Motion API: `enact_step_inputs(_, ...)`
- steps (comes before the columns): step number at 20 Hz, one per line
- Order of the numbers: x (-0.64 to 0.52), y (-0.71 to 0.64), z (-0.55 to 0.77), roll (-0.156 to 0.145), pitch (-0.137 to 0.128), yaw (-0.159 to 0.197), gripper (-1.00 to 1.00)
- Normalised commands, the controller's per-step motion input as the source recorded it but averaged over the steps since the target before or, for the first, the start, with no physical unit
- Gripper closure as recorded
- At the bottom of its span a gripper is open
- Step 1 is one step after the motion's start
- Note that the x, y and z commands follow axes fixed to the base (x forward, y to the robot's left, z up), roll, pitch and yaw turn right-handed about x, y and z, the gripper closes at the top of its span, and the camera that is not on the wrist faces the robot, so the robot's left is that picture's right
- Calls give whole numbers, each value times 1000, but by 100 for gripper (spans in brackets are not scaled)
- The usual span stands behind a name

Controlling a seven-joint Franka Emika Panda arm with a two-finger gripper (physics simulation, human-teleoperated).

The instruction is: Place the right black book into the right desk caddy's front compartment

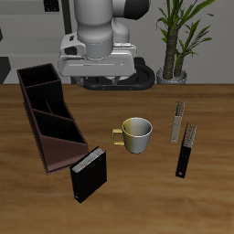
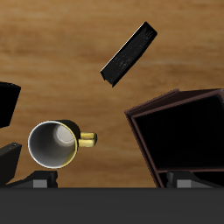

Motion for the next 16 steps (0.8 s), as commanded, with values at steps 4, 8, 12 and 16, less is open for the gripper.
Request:
enact_step_inputs(4,367,-270,-59,-26,16,19,-100)
enact_step_inputs(8,495,-201,-144,19,36,30,-100)
enact_step_inputs(12,420,-121,-97,29,-13,-26,-100)
enact_step_inputs(16,348,-73,-105,17,-28,-83,-100)
